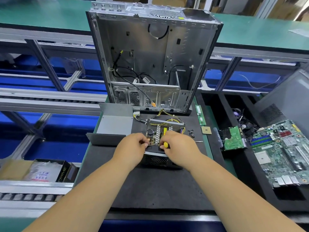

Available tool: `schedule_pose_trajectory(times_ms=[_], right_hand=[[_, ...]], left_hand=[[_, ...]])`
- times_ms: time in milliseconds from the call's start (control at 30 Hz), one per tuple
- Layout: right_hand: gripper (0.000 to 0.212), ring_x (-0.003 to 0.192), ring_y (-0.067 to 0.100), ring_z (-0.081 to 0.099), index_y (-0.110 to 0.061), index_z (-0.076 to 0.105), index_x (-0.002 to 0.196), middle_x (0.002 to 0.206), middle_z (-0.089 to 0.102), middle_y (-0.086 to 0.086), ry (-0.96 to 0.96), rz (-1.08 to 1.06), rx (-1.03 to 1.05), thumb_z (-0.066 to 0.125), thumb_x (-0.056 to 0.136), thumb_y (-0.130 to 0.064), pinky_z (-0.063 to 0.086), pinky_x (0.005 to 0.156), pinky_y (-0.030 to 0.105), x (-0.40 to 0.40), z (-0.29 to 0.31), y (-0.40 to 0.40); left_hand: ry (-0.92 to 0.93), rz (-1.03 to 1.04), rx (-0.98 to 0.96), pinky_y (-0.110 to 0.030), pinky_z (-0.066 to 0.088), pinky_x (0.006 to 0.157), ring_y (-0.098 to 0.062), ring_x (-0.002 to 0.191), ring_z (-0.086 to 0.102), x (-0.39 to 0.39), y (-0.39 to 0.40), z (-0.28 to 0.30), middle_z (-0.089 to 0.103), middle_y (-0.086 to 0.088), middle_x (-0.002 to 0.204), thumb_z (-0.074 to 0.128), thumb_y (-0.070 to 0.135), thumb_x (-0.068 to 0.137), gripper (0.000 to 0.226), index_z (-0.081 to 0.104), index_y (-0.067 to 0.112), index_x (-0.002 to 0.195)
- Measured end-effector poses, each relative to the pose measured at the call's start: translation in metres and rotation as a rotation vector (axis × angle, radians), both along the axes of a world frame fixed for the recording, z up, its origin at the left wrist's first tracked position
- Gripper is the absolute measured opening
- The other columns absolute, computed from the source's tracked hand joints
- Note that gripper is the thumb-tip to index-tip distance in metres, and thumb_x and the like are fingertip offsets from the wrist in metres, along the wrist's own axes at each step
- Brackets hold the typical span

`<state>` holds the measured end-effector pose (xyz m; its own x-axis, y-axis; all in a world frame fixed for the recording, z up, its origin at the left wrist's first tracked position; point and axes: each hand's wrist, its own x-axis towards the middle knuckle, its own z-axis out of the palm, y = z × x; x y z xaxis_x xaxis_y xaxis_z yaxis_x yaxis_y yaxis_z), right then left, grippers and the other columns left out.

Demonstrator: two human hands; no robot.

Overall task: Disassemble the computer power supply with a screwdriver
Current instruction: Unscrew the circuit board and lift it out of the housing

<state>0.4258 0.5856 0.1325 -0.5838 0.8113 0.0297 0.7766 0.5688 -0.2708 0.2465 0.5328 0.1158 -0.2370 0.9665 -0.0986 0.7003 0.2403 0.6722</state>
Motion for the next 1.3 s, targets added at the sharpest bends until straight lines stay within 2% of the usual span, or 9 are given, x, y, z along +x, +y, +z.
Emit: schedule_pose_trajectory(times_ms=[300,467,533,667,833,933,1000,1100,1300], right_hand=[[0.006,0.092,0.014,0.058,-0.031,0.068,0.095,0.101,0.06,-0.012,0.069,-0.037,-0.052,0.062,0.094,-0.031,0.045,0.069,0.03,0.013,0.01,0.001],[0.005,0.094,0.012,0.057,-0.033,0.068,0.091,0.094,0.057,-0.013,0.107,-0.067,-0.071,0.064,0.092,-0.031,0.049,0.076,0.032,0.019,0.026,0.004],[0.005,0.093,0.01,0.057,-0.033,0.068,0.089,0.094,0.057,-0.014,0.141,-0.075,-0.076,0.065,0.092,-0.031,0.05,0.076,0.032,0.021,0.033,0.004],[0.006,0.094,0.009,0.056,-0.031,0.069,0.088,0.09,0.055,-0.016,0.248,-0.063,-0.087,0.066,0.092,-0.027,0.05,0.08,0.033,0.026,0.05,0.006],[0.018,0.093,-0.004,0.051,-0.033,0.06,0.093,0.099,0.054,-0.012,0.472,-0.079,-0.142,0.068,0.088,-0.018,0.035,0.077,0.005,0.044,0.069,0.016],[0.011,0.099,-0.003,0.049,-0.026,0.061,0.094,0.103,0.05,-0.008,0.535,-0.127,-0.121,0.062,0.093,-0.015,0.033,0.083,0.008,0.063,0.076,0.025],[0.004,0.098,0.007,0.049,-0.023,0.066,0.095,0.102,0.049,-0.003,0.479,-0.177,-0.035,0.062,0.095,-0.024,0.037,0.086,0.018,0.078,0.074,0.031],[0.013,0.084,0.01,0.053,-0.027,0.07,0.087,0.088,0.057,-0.006,0.517,-0.337,0.082,0.064,0.091,-0.039,0.043,0.074,0.031,0.099,0.065,0.031],[0.014,0.073,0.01,0.06,-0.029,0.065,0.078,0.07,0.065,-0.009,0.657,-0.816,-0.02,0.068,0.088,-0.039,0.04,0.057,0.027,0.135,0.024,0.018]], left_hand=[[-0.01,-0.067,0.042,-0.028,0.048,0.07,-0.008,0.075,0.057,0.003,0.007,0.015,0.061,0.011,0.081,0.064,0.019,0.091,0.025,0.061,0.037,0.074],[-0.129,-0.132,0.047,-0.021,0.048,0.058,-0.003,0.063,0.058,0.002,0.01,0.028,0.064,0.01,0.076,0.066,0.024,0.09,0.015,0.065,0.033,0.078],[-0.213,-0.191,0.062,-0.021,0.05,0.069,-0.004,0.075,0.061,-0.001,0.009,0.034,0.066,0.013,0.084,0.074,0.031,0.085,0.007,0.067,0.033,0.085],[-0.191,-0.245,0.092,-0.022,0.048,0.087,-0.007,0.094,0.062,-0.003,0.011,0.047,0.066,0.01,0.102,0.085,0.027,0.076,0.03,0.066,0.042,0.093],[-0.277,-0.141,0.159,-0.001,0.04,0.062,0.009,0.072,0.061,-0.001,0.015,0.058,0.068,0.024,0.077,0.083,0.025,0.078,0.029,0.067,0.047,0.085],[-0.32,-0.04,0.165,-0.005,0.04,0.062,0.006,0.073,0.063,-0.002,0.016,0.062,0.07,0.018,0.082,0.082,0.032,0.078,0.021,0.068,0.044,0.088],[-0.35,0.009,0.163,-0.01,0.04,0.062,0.003,0.071,0.061,-0.003,0.018,0.06,0.069,0.015,0.085,0.081,0.033,0.079,0.018,0.068,0.044,0.087],[-0.377,0.048,0.149,-0.013,0.039,0.061,0.005,0.063,0.058,-0.003,0.021,0.053,0.069,0.013,0.08,0.08,0.034,0.081,0.013,0.071,0.039,0.089],[-0.486,0.083,0.114,-0.018,0.043,0.068,0.006,0.064,0.059,0.004,0.025,0.033,0.071,0.012,0.082,0.08,0.036,0.081,0.013,0.074,0.034,0.092]])
